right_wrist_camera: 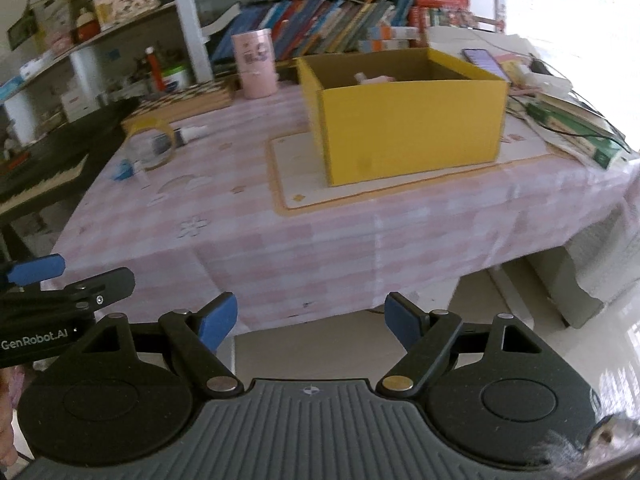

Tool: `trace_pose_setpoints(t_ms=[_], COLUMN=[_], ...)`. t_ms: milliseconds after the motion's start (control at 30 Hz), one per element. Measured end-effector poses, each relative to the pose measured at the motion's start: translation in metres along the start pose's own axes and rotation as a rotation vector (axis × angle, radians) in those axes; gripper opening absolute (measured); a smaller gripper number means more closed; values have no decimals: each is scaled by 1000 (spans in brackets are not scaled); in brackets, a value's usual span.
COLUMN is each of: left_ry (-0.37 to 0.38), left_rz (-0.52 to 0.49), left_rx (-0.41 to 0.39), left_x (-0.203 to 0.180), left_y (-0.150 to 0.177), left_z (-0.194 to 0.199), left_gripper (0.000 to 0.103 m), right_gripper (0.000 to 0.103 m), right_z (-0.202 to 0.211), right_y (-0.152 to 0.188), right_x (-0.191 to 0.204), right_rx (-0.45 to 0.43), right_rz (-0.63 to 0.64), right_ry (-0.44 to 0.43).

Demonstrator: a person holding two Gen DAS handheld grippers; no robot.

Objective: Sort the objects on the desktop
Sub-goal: 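Lift both open grippers out of the yellow box and pull back, then move both open grippers toward the yellow tape roll and small white-red box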

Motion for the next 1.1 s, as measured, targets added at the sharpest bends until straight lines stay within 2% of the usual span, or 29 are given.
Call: trace_pose_setpoints(t_ms=[533,1100], left_ry=[-121,-144], left_rz=[92,124], left_rx=[-16,-55], left_x=[63,95], left_y=[7,-1], left_z=[17,21], left_gripper=[91,92], right_gripper=[80,80], right_z=[-22,-28], right_y=[-12,-30], right_x=[75,115], right_rx=[11,-18], right_rz=[149,225], right_ry=[-138,-168])
Point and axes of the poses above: each gripper's, at about its wrist camera, not at the fingertips, and z roughly against the way its jaws point, x to its left, y to its underside, the point moved 6 cm from there along -z, roughly the way its jaws point, and after that the axes turned 5 degrees about z, right-handed, at the moved point
